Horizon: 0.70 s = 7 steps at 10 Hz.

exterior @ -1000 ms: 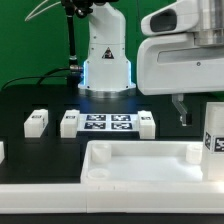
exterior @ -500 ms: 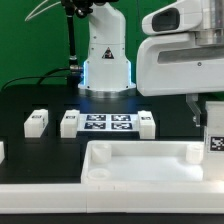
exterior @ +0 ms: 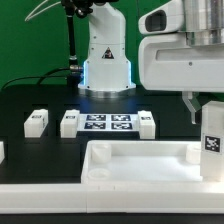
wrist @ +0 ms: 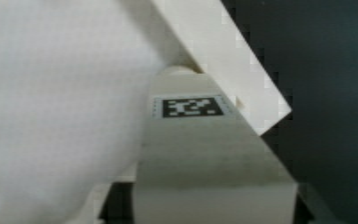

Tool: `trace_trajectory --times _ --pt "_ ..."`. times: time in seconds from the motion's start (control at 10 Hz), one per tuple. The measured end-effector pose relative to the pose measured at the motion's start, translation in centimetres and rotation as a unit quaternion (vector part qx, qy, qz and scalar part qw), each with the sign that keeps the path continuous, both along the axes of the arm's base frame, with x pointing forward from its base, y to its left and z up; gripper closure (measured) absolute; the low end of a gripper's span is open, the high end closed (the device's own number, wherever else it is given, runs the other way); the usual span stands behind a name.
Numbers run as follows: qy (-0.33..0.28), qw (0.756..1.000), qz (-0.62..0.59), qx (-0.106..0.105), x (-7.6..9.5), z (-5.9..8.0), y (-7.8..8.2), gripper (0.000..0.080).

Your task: Assemble desk

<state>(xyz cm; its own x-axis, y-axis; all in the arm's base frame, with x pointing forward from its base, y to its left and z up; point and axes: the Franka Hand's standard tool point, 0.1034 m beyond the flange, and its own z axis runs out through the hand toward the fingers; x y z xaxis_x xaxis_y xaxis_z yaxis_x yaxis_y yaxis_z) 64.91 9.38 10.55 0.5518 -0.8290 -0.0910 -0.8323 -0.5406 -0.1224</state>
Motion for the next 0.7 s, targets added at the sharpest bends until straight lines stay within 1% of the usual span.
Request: trace_trajectory --times 0.1,0.2,0.5,0.7 --pt "0.023 0.993 -0.11 0.02 -0.05 -0.06 0.07 0.051" --pt "0.037 0.981 -0.189 0.037 -0.06 -0.1 0.29 0.0509" --pt "0.06 0.94 -0.333 0.045 0.0 -0.09 0.78 0.0509" --pt "0.066 0.924 -0.373 0.048 0.04 -0.07 0.79 0.0509"
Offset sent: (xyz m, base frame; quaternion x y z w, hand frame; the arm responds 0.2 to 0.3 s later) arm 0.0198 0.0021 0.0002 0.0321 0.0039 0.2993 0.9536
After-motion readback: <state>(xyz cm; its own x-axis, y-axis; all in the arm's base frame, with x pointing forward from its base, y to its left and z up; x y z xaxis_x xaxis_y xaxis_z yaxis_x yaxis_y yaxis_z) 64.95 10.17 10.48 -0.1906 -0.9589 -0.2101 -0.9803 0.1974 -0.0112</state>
